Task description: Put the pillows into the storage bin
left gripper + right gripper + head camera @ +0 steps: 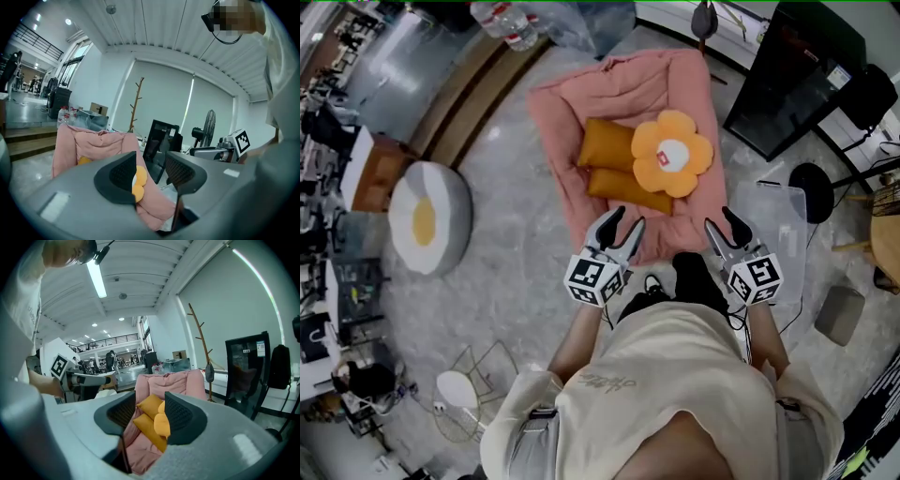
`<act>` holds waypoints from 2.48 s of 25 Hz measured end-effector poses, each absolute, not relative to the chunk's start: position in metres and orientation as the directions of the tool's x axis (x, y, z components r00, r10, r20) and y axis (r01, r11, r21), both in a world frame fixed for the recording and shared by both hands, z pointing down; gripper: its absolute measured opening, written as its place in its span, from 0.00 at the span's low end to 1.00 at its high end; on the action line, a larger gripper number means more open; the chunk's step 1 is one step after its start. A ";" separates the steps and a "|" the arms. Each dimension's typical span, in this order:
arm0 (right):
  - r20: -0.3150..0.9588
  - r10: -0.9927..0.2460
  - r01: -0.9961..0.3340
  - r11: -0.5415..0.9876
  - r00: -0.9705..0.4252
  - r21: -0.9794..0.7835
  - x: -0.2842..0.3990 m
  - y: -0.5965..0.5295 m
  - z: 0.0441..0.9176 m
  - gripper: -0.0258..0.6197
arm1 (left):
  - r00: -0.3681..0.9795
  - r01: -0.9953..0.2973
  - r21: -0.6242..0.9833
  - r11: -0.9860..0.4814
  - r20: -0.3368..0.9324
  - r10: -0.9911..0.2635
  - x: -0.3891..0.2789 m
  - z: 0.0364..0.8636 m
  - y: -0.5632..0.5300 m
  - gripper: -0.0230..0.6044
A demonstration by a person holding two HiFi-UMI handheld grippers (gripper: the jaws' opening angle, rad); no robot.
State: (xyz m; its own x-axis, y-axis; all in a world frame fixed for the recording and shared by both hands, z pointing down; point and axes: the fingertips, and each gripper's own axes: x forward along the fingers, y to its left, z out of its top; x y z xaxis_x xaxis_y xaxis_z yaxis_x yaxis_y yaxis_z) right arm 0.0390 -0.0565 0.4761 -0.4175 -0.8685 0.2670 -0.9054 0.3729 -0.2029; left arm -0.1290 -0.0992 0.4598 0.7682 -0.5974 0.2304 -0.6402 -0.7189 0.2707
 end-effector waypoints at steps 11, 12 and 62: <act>0.279 -0.822 -0.867 0.455 -0.497 -0.205 0.107 -0.183 0.503 0.34 | 0.692 -0.722 0.220 -0.656 0.256 -0.675 -0.085 0.443 -0.200 0.35; 0.296 -0.807 -0.860 0.478 -0.511 -0.180 0.108 -0.193 0.509 0.35 | 0.686 -0.728 0.222 -0.649 0.253 -0.682 -0.081 0.441 -0.207 0.35; 0.823 -0.401 -0.708 0.707 -0.403 -0.002 0.080 -0.351 0.742 0.27 | 0.512 -0.857 0.299 -0.418 0.411 -0.755 -0.097 0.488 -0.267 0.34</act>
State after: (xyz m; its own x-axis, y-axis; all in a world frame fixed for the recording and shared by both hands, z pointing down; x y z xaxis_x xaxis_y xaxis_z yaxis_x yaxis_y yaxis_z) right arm 0.0796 -0.3507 0.7417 -0.4028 -0.4011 0.8227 -0.7075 0.7067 -0.0018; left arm -0.0970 -0.2671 0.4877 0.5117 -0.7547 0.4106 -0.8575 -0.4184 0.2995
